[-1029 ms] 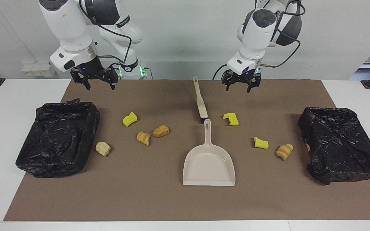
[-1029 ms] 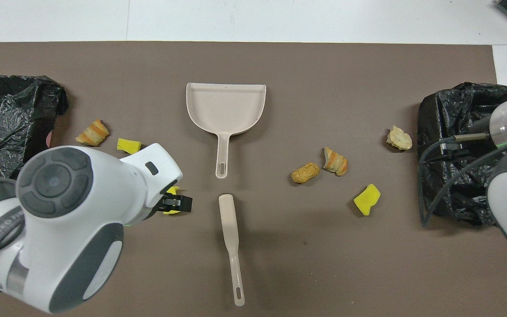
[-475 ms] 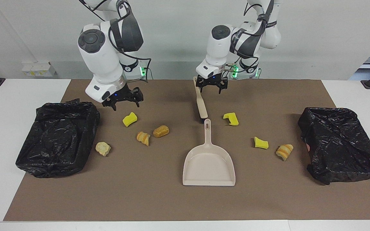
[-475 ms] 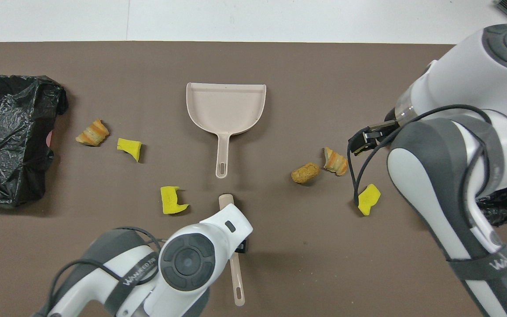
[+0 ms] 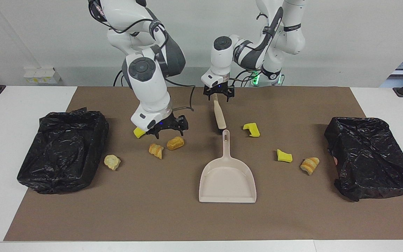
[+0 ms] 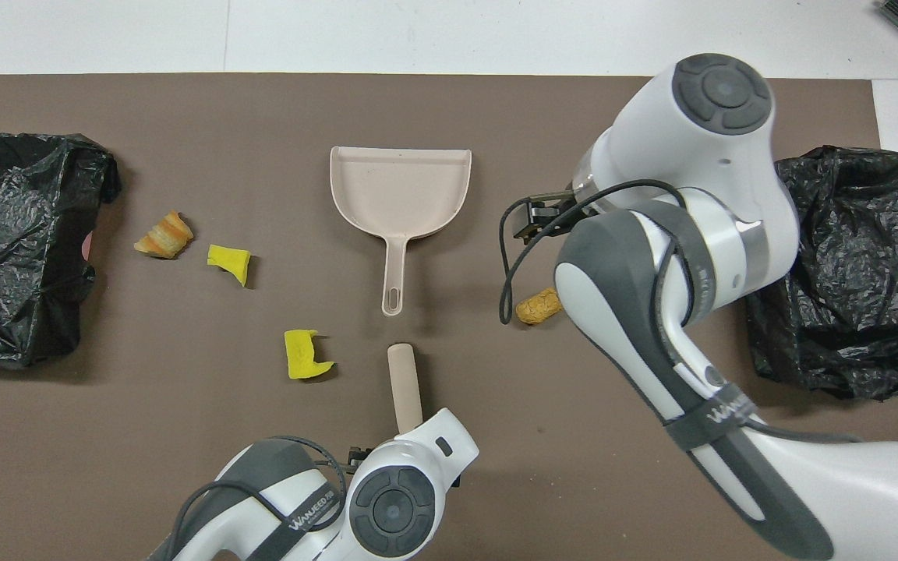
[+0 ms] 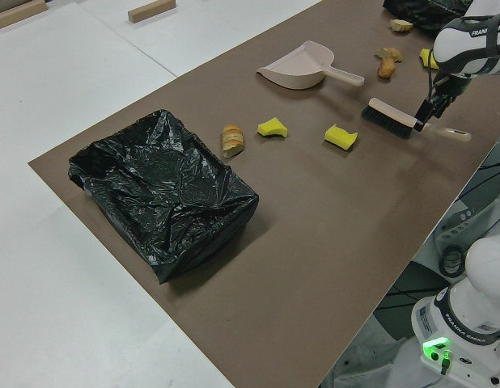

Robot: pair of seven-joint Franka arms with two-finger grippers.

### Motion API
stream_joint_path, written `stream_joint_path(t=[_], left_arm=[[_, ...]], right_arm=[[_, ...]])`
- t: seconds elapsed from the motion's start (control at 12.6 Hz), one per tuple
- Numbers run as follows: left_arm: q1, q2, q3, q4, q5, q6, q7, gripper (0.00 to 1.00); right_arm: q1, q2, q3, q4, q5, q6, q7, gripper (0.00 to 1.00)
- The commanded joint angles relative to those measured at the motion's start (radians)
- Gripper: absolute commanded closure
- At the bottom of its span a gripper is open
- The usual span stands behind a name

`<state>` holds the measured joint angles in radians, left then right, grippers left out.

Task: Sweep and dump trash in bin
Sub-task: 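Reach the left gripper to the brush while the right gripper reaches the dustpan, then grasp the brush handle with the left gripper while the right gripper grasps the dustpan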

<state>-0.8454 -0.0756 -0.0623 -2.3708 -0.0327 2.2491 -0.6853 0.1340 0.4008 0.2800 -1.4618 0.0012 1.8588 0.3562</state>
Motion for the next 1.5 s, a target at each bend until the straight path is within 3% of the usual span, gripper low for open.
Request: stream_joint_path(t=[0.0,0.24,0.32,0.4,0.55,0.87,1.19,1.42], left_arm=[[-0.032,-0.016,0.019,-0.031,-0.003,0.02,-0.01,0.04],[-0.035,-0.021,0.019,-0.041,-0.081,0.012,-0.007,0.2],[-0.035,-0.02,0.019,-0.039,-0.085,0.012,-0.007,0.3],[-0.034,-0.02,0.019,-0.039,-0.087,0.004,-0.008,0.47],[-0.024,-0.013,0.022,-0.028,-0.088,-0.008,0.006,0.99],[0.024,-0.026,0.032,0.005,-0.078,-0.11,0.137,1.0],[0.17,-0.067,0.035,0.082,0.019,-0.301,0.263,1.0],[0.328,-0.101,0.036,0.09,0.097,-0.319,0.369,1.0]], right_arm=[[0.065,0.108,0.002,0.119,0.02,0.026,0.12,0.0],[0.125,0.18,0.002,0.14,0.02,0.129,0.266,0.0],[0.142,0.199,0.002,0.141,0.02,0.16,0.308,0.0],[0.154,0.216,0.002,0.144,0.02,0.177,0.331,0.0],[0.188,0.231,-0.002,0.144,0.011,0.197,0.375,0.04],[0.228,0.244,-0.007,0.141,0.006,0.204,0.435,0.13],[0.262,0.251,-0.007,0.136,-0.027,0.206,0.478,0.18],[0.298,0.283,-0.015,0.143,-0.053,0.224,0.515,0.21]])
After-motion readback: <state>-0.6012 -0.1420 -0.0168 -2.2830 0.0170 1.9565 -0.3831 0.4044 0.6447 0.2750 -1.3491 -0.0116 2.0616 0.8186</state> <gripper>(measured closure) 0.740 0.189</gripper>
